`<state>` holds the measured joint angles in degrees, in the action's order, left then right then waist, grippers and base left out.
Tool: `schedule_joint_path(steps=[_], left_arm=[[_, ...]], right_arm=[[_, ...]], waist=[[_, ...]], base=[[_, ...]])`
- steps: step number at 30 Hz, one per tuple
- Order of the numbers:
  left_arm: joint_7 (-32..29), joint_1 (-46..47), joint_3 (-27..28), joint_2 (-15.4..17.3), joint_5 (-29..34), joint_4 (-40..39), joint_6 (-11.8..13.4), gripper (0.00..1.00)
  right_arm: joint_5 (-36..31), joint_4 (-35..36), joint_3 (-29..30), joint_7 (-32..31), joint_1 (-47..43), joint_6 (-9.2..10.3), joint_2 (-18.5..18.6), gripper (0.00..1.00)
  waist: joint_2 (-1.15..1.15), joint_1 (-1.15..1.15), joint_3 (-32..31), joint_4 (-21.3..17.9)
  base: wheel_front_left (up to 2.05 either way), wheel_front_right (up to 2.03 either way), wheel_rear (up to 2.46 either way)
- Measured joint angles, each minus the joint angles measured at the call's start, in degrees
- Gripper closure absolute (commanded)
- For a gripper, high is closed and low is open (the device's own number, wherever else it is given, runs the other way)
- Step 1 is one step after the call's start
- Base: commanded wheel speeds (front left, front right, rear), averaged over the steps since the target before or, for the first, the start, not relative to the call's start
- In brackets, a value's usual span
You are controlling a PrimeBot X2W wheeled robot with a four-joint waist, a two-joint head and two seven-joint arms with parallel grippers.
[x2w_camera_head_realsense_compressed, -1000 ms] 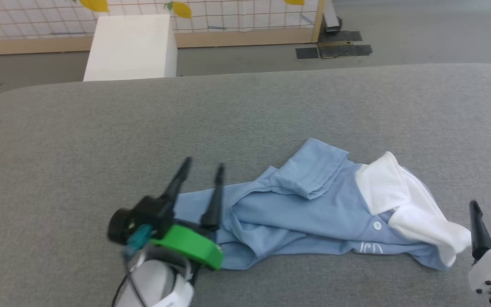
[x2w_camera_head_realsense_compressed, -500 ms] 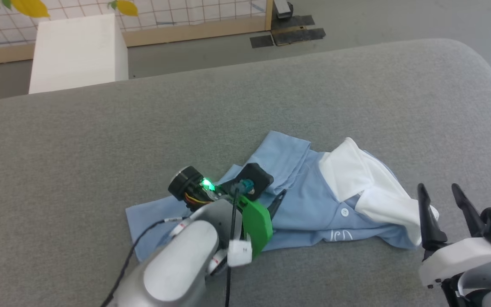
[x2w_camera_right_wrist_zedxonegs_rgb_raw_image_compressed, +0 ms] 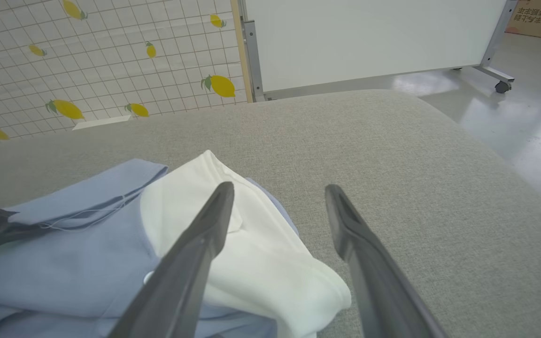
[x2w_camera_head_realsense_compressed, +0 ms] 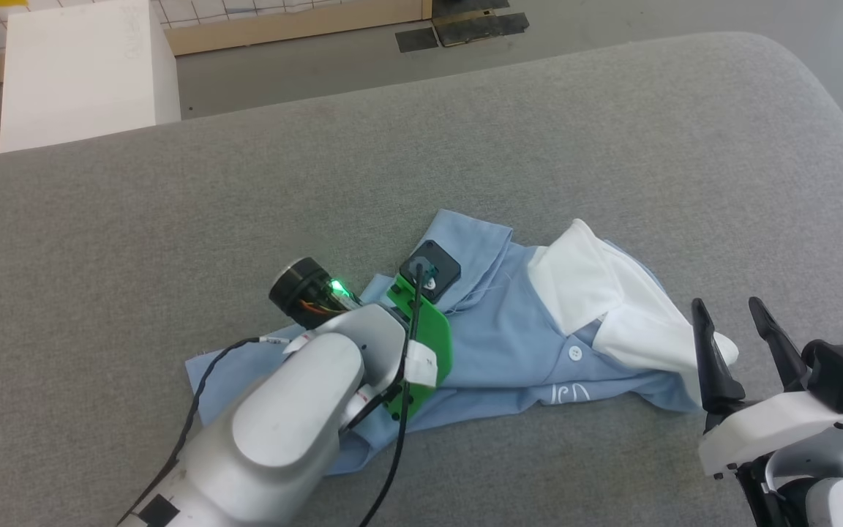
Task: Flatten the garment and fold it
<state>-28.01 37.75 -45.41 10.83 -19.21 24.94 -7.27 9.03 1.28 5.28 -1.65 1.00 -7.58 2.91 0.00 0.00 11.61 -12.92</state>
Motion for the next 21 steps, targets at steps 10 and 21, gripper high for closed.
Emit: schedule_joint_path(steps=[10, 21], left_arm=[[12.18, -2.08, 13.95, -0.11, -7.94, -3.04, 9.57, 1.00], [21.24, -23.81, 31.16, 4.39, -18.39, -4.81, 21.28, 1.00]], right_arm=[[-0.03, 0.19, -0.41, -0.93, -0.03, 0.00, 0.00, 0.00], [-0.02, 1.36, -1.26, -3.14, -1.18, 0.00, -0.01, 0.00]], waist=[[0.00, 0.00, -1.96, 2.51], [0.00, 0.00, -4.61, 7.45]], base=[[0.00, 0.00, 0.00], [0.00, 0.00, 0.00]])
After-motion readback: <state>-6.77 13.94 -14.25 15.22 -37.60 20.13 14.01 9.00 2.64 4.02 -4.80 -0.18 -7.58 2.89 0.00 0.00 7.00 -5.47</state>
